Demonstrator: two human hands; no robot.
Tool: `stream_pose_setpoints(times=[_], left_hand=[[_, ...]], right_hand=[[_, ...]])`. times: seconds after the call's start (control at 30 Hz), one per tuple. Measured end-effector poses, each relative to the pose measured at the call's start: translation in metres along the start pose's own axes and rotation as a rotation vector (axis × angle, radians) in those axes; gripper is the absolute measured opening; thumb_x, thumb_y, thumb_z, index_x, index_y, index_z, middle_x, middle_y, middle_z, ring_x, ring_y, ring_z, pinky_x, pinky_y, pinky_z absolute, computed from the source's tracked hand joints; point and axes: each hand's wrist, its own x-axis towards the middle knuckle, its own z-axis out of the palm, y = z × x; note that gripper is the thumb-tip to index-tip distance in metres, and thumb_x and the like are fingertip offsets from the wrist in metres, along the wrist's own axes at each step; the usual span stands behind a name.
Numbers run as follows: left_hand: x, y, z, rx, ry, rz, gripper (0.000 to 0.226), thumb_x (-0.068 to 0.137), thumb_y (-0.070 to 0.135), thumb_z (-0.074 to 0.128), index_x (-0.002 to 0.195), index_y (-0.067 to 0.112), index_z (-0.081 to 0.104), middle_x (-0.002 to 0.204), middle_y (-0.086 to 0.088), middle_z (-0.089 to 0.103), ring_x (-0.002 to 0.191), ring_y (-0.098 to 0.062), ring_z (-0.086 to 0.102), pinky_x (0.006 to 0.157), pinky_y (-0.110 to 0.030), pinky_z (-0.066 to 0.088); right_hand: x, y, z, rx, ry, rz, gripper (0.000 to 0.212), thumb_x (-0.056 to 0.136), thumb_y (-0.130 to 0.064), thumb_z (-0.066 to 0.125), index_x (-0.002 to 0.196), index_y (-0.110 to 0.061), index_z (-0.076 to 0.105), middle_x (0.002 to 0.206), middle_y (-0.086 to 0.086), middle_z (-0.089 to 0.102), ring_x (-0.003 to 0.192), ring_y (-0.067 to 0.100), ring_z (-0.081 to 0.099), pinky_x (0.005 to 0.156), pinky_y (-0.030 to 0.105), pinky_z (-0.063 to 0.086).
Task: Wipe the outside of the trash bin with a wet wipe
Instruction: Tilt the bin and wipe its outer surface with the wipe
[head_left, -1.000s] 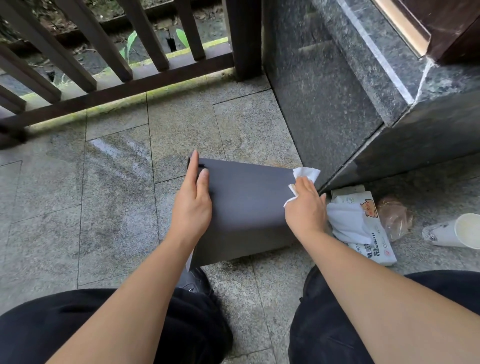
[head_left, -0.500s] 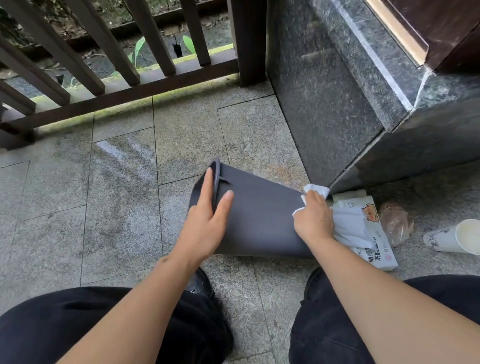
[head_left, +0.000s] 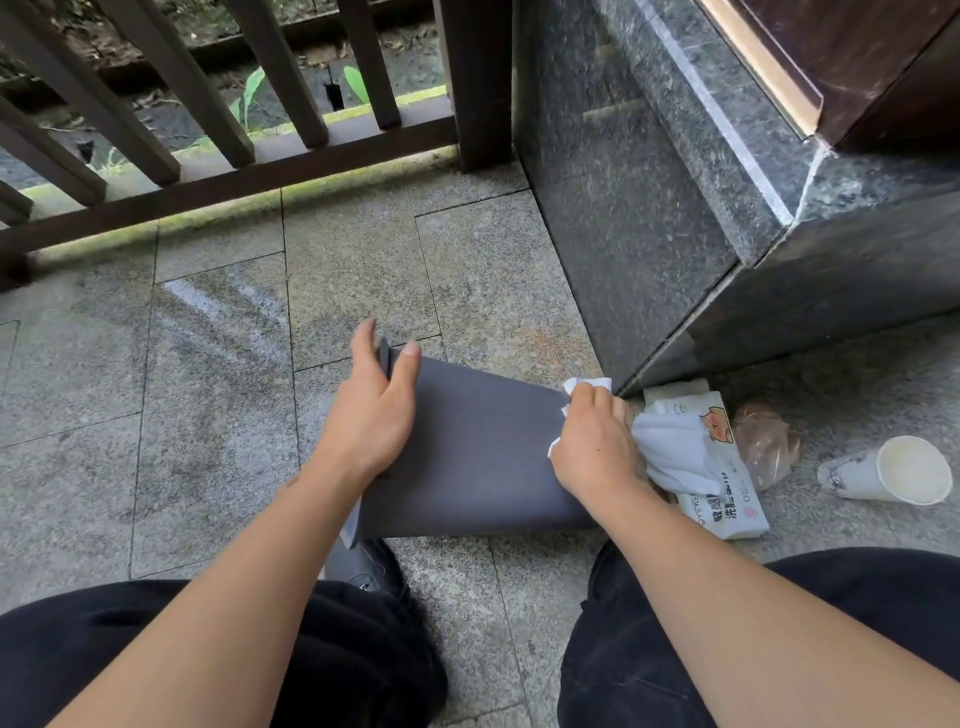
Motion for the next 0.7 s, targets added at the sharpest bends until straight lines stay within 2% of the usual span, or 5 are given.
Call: stream_pose_setpoints(times=[0.1, 0.23, 0.33, 0.5, 0.7], left_hand=[[0.003, -0.003, -0.005, 0.043, -0.09, 0.022, 0.059, 0.096, 0.064, 0.034, 0.15, 0.045, 0.023, 0.147, 0.006, 0.045, 0.135, -0.022, 0.039, 0.093, -0.027, 0.026], [0.007, -0.003, -0.003, -0.011, -0.031, -0.001, 0.035, 0.1, 0.053, 0.034, 0.102, 0.023, 0.052, 0.094, 0.008, 0.062, 0.095, -0.016, 0.057, 0.066, -0.026, 0.035], [0.004, -0.006, -0.001, -0.051, 0.063, -0.035, 0.041, 0.102, 0.046, 0.035, 0.094, 0.011, 0.055, 0.086, 0.007, 0.058, 0.082, -0.002, 0.053, 0.065, -0.021, 0.034], [0.006, -0.016, -0.005, -0.146, -0.048, -0.113, 0.03, 0.101, 0.047, 0.038, 0.111, 0.028, 0.058, 0.101, 0.014, 0.059, 0.097, -0.01, 0.054, 0.074, -0.028, 0.036], [-0.012, -0.014, 0.001, -0.095, 0.017, 0.035, 0.038, 0.105, 0.039, 0.036, 0.138, 0.026, 0.049, 0.127, 0.016, 0.048, 0.114, 0.002, 0.04, 0.09, -0.018, 0.025]], right_hand=[[-0.002, 0.0, 0.003, 0.011, 0.001, 0.019, 0.059, 0.079, -0.012, 0.061, 0.133, -0.014, 0.038, 0.132, 0.009, 0.044, 0.123, 0.03, 0.036, 0.099, 0.037, 0.036], [-0.005, 0.003, 0.003, 0.078, 0.003, 0.03, 0.052, 0.076, -0.007, 0.058, 0.124, -0.013, 0.039, 0.129, 0.007, 0.05, 0.121, 0.028, 0.044, 0.093, 0.036, 0.035], [-0.011, 0.006, 0.004, 0.129, -0.022, -0.006, 0.056, 0.072, -0.009, 0.061, 0.123, -0.017, 0.039, 0.131, 0.0, 0.052, 0.124, 0.022, 0.045, 0.098, 0.036, 0.037], [-0.021, 0.01, 0.005, 0.015, -0.014, 0.02, 0.057, 0.069, -0.014, 0.063, 0.12, -0.016, 0.039, 0.126, 0.005, 0.048, 0.119, 0.026, 0.04, 0.098, 0.036, 0.035], [-0.02, 0.012, 0.009, 0.048, -0.161, -0.049, 0.081, 0.08, -0.016, 0.062, 0.15, -0.016, 0.02, 0.157, 0.002, 0.023, 0.148, 0.019, 0.009, 0.119, 0.042, 0.011]])
